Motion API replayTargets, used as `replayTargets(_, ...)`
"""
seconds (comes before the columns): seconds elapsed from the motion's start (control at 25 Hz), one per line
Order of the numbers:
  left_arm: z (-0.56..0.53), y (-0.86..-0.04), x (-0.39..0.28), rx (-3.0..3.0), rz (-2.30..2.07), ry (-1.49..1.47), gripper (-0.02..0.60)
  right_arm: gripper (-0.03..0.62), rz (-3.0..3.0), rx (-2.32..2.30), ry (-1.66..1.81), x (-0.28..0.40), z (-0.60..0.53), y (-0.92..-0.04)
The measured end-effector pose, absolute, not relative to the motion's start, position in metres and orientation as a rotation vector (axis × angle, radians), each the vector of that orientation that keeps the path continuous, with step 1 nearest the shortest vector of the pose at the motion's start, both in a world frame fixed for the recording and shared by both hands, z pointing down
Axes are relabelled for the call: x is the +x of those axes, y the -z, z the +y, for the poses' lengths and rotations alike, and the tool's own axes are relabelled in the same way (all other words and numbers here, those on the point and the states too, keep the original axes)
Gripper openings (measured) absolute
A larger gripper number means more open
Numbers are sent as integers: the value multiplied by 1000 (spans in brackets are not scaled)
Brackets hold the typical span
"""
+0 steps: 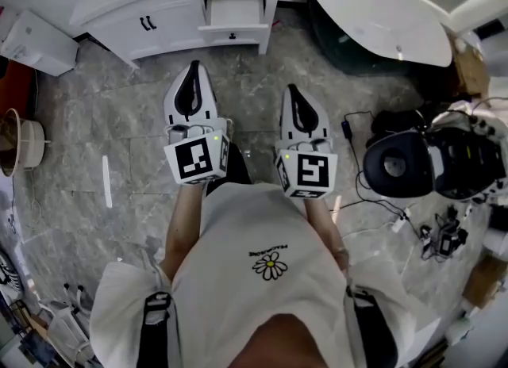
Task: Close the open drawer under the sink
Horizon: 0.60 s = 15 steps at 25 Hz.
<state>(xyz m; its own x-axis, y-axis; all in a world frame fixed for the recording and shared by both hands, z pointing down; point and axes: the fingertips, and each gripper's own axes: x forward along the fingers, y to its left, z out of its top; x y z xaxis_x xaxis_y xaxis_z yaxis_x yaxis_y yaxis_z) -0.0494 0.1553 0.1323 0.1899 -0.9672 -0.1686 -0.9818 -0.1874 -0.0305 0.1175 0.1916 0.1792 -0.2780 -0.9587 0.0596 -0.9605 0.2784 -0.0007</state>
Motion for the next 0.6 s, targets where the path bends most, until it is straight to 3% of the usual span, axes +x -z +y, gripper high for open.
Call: replayTargets(0.6, -18, -184, -103, -2470, 1958, -47, 20, 29, -2359, 1813, -207, 61, 24, -210)
